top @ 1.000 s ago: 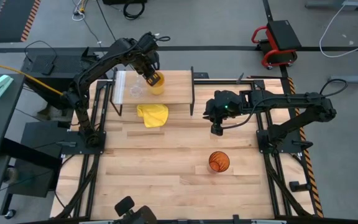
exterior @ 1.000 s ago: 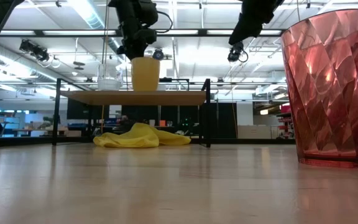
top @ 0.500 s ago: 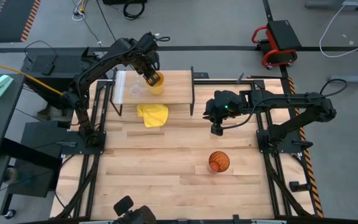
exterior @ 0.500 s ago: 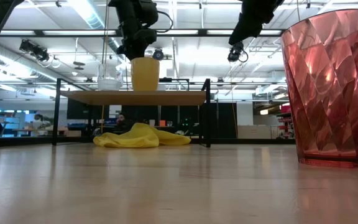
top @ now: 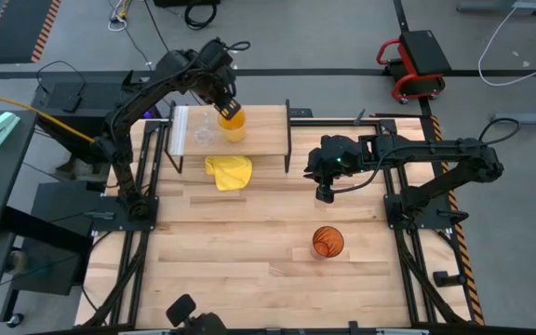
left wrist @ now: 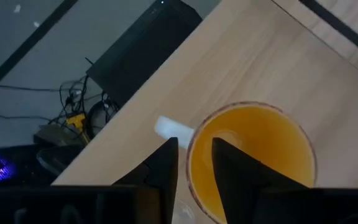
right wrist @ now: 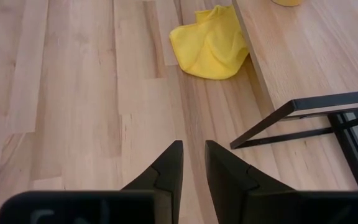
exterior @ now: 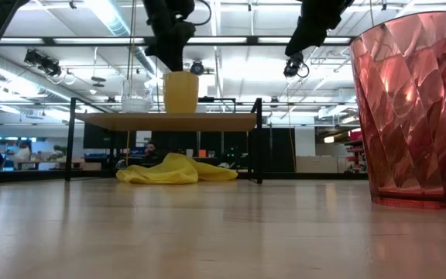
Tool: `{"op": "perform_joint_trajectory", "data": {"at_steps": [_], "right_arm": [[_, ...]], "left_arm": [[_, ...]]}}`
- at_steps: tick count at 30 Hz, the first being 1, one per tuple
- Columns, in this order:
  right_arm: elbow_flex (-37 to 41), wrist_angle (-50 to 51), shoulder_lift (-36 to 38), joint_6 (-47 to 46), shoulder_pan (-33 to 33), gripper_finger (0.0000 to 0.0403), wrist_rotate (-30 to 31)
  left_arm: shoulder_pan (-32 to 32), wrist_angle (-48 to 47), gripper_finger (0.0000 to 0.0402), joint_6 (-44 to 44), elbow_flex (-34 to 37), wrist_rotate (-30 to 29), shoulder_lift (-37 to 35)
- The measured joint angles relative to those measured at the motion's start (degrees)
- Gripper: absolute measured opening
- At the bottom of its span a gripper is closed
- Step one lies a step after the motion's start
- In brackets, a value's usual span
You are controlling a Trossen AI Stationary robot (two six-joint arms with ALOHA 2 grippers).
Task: Stack small to large cups/mugs on shelf
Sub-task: Put the orange cup on the shelf
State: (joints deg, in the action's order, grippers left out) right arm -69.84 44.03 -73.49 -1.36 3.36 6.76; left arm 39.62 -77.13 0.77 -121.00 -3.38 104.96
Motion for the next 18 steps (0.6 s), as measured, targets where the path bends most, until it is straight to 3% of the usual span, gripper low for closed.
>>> {"op": "perform_joint_trajectory", "data": {"at_steps": [9, 18], "right_arm": [[0.0, 0.5, 0.2, -2.0, 0.0, 0.0075, -0.2], [0.0, 3.5, 2.6, -10.7, -0.2, 0.0075, -0.6]], "left_arm": [[-2.5, -13.3, 0.0103, 7.2, -4.7, -0.1, -0.4], [-15.2, -12.9, 0.009, 12.5, -3.9, -2.3, -3.8]]}}
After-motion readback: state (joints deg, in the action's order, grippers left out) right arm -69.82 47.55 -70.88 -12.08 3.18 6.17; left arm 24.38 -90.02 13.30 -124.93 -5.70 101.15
